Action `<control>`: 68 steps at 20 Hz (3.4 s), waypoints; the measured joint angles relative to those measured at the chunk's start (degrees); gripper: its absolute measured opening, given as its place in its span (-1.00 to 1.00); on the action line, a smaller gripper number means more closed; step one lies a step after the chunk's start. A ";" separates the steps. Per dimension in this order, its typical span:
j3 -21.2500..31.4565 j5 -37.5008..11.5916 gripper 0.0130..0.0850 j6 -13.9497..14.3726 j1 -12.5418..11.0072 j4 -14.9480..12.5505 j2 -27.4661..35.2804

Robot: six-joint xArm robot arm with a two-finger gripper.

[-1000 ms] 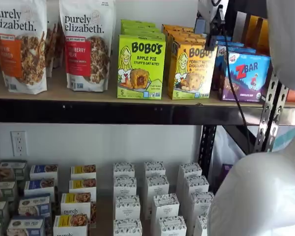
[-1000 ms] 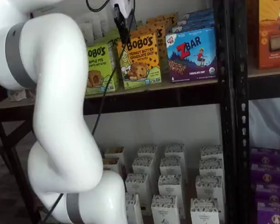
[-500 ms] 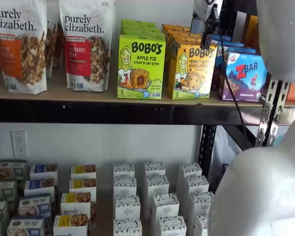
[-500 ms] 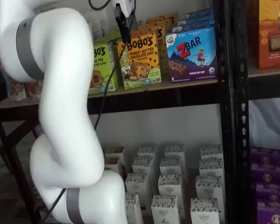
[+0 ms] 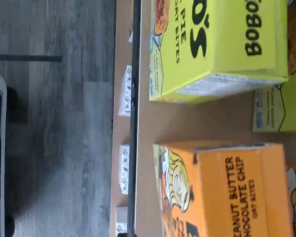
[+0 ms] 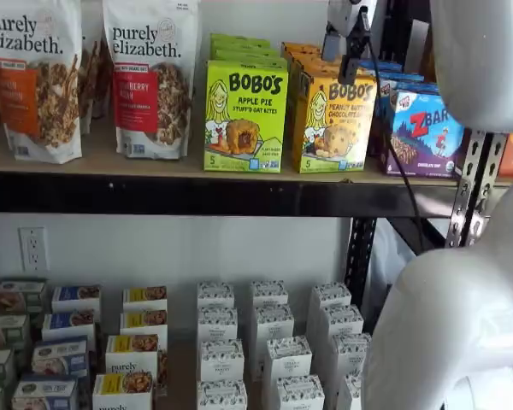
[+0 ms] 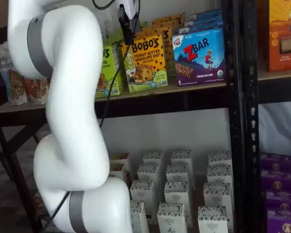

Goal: Pick up the orange box on the top shelf, the fifth box from the left

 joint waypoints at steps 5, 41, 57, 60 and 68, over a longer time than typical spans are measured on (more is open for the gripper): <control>-0.53 0.32 1.00 0.74 0.71 0.17 0.99; 1.20 -1.03 1.00 -0.90 -1.42 3.31 3.69; 4.08 -4.78 0.78 -1.26 -1.55 3.11 2.75; 4.27 -5.05 0.56 -1.35 -1.68 3.31 2.63; 3.65 -4.29 0.33 -1.45 -1.79 3.23 2.93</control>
